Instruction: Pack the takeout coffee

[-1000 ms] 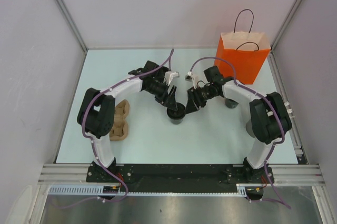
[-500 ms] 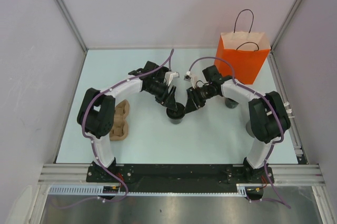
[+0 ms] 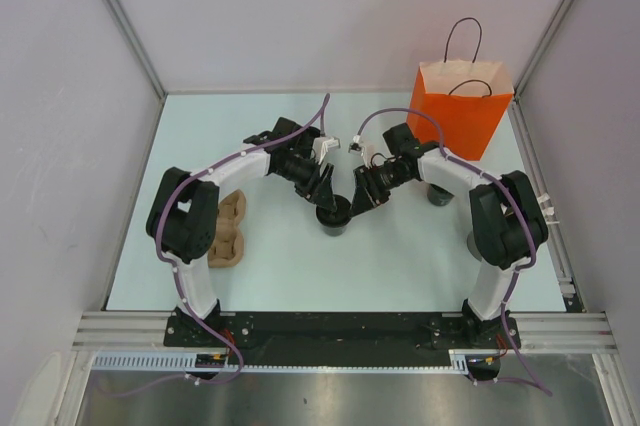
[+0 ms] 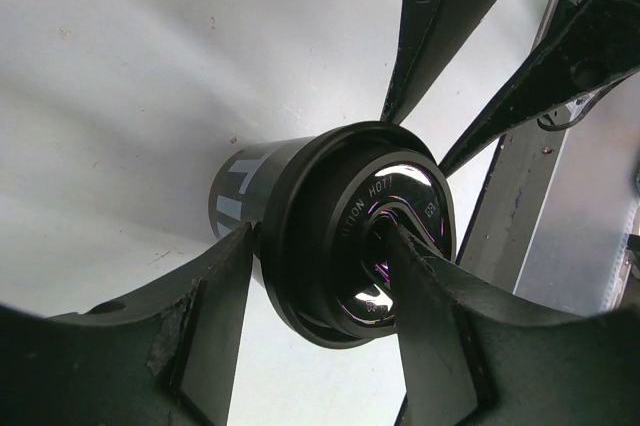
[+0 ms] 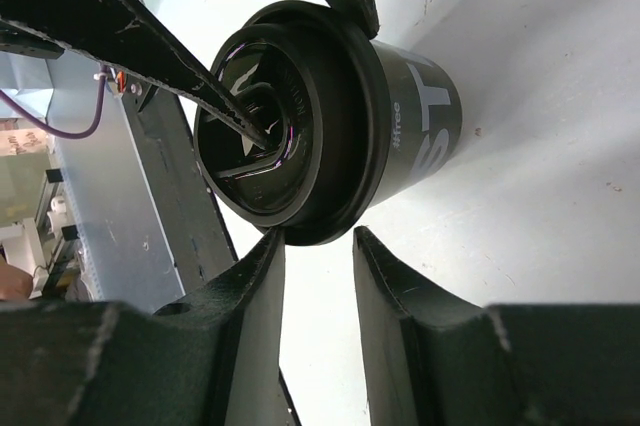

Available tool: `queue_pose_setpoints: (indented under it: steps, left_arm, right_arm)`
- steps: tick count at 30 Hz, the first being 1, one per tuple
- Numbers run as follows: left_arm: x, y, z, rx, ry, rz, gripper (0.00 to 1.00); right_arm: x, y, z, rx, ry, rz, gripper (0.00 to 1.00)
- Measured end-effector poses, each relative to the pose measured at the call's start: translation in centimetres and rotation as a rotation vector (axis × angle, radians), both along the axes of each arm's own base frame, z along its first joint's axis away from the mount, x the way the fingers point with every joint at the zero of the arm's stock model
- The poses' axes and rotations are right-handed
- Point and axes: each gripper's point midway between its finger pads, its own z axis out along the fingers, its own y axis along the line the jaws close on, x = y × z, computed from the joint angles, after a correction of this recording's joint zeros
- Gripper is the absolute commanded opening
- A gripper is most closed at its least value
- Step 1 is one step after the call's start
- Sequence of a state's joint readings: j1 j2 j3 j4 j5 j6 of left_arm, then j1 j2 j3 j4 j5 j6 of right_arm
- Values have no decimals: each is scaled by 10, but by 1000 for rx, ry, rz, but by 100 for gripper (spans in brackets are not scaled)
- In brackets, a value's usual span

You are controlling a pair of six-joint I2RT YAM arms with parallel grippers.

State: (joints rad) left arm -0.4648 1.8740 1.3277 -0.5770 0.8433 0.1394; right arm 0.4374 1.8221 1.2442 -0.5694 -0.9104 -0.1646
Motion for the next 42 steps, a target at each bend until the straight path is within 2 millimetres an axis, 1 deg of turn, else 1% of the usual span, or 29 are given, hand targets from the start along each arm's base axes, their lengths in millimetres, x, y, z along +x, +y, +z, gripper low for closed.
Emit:
queue_pose_setpoints:
  steps: [7, 19, 33, 36, 42]
  left_arm:
    - [0, 0, 0, -3, -1, -1, 59]
    - [0, 0, 0, -6, 0, -2, 59]
    - [0, 0, -1, -5, 0, -2, 58]
    - [0, 1, -1, -5, 0, -2, 57]
    - [0, 0, -1, -6, -2, -1, 58]
  right_arm:
    - [-1, 1, -1, -7, 9, -1, 33]
    - [-1, 1, -3, -23, 27, -3, 33]
    - [-3, 1, -14, -76, 65, -20, 32]
    - [-3, 1, -13, -76, 66, -20, 34]
    - [0, 0, -5, -80, 12, -21, 39]
